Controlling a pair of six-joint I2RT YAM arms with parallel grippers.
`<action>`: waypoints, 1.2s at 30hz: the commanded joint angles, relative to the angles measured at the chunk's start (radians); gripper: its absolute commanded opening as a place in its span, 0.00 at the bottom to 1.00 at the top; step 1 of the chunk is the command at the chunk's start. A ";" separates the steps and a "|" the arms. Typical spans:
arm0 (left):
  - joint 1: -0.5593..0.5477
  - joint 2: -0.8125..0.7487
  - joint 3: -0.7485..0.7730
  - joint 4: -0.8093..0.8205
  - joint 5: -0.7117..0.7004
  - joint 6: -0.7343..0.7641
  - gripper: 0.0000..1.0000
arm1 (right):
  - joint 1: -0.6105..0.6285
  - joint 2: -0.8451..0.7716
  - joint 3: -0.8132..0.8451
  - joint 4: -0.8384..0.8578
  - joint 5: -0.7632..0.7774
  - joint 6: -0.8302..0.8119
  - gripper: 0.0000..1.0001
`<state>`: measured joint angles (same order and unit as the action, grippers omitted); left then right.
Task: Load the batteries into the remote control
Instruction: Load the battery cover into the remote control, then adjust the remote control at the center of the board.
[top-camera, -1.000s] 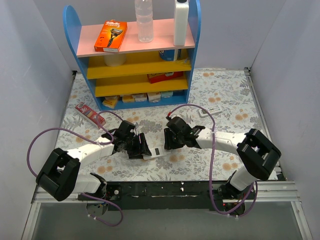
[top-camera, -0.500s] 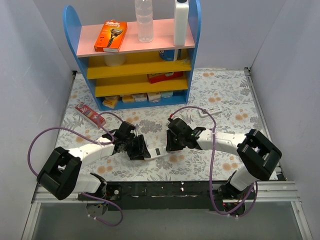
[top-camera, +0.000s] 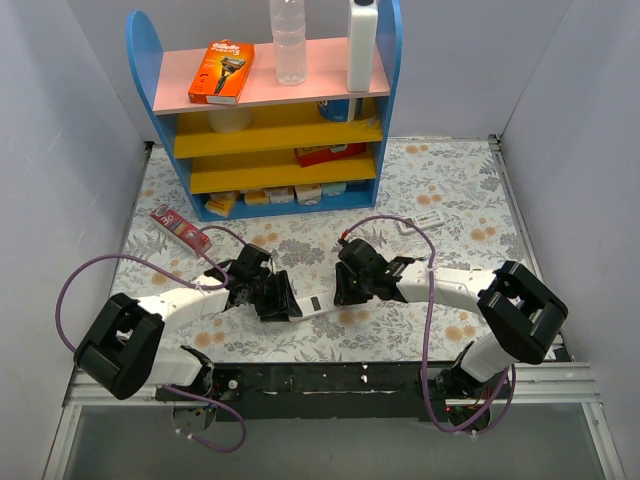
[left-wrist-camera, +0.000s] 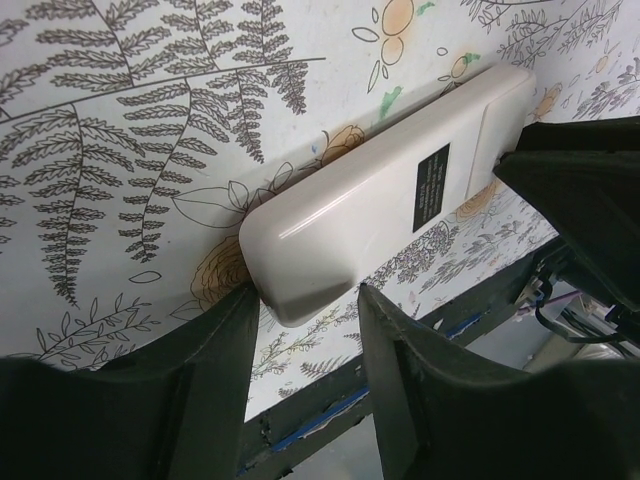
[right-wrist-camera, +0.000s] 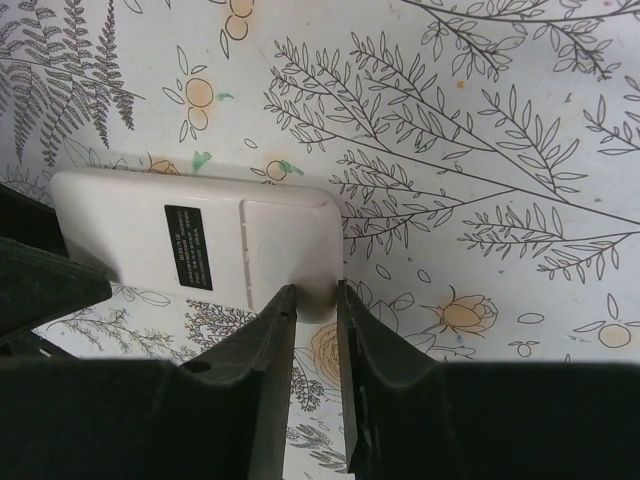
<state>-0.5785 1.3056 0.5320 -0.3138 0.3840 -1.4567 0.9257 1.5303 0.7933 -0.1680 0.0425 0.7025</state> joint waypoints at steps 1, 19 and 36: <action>0.000 0.009 -0.003 0.024 0.029 -0.002 0.44 | 0.012 0.022 0.004 -0.010 -0.035 -0.026 0.29; -0.015 0.046 0.028 0.050 0.008 0.012 0.48 | 0.085 0.136 0.152 0.056 -0.331 -0.160 0.30; 0.005 -0.035 0.128 -0.110 -0.324 0.059 0.88 | -0.165 -0.335 0.004 -0.102 0.054 -0.187 0.77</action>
<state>-0.5777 1.3300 0.6312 -0.3706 0.1795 -1.4120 0.8131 1.3239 0.8242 -0.2348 -0.0135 0.5407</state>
